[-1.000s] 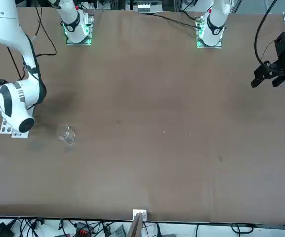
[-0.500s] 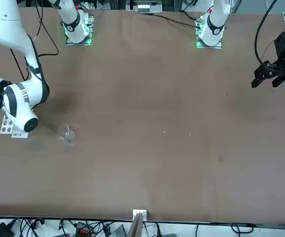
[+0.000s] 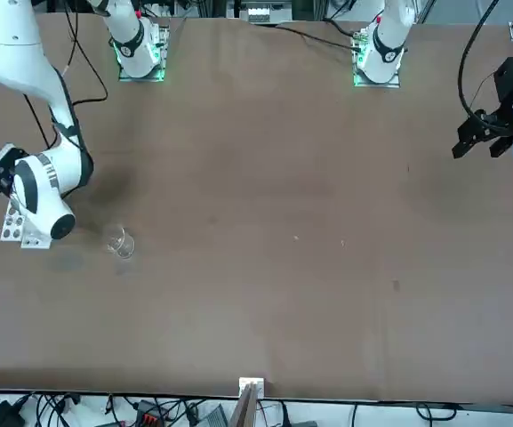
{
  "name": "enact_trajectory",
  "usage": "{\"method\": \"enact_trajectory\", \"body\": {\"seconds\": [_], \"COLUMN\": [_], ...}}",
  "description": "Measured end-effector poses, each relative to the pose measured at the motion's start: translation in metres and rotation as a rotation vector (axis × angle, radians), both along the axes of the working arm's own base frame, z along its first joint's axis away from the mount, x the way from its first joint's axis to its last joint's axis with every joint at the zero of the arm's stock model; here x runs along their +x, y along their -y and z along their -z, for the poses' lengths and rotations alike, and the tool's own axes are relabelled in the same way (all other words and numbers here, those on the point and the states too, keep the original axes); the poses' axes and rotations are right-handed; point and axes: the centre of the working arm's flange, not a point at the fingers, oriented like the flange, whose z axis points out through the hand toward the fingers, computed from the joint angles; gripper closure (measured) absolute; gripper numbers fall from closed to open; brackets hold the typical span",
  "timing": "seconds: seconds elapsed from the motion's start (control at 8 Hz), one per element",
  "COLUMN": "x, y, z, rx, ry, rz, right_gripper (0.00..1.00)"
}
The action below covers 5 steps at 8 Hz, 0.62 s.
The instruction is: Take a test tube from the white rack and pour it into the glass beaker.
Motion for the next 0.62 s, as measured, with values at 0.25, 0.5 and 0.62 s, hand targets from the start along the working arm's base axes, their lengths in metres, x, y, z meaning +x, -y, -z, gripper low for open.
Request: {"method": "enact_trajectory", "body": {"seconds": [0.25,0.5,0.62], "x": [-0.0042,-0.0038,-0.0032], "y": [-0.0097,-0.0112,-0.0098], "z": [0.0066,0.0071,0.0084], "rx": [-0.002,-0.001,0.008], "ry": [-0.016,-0.014,-0.008], "rz": [-0.014,-0.019,-0.024], "right_gripper": [0.82,0.82,0.82]}}
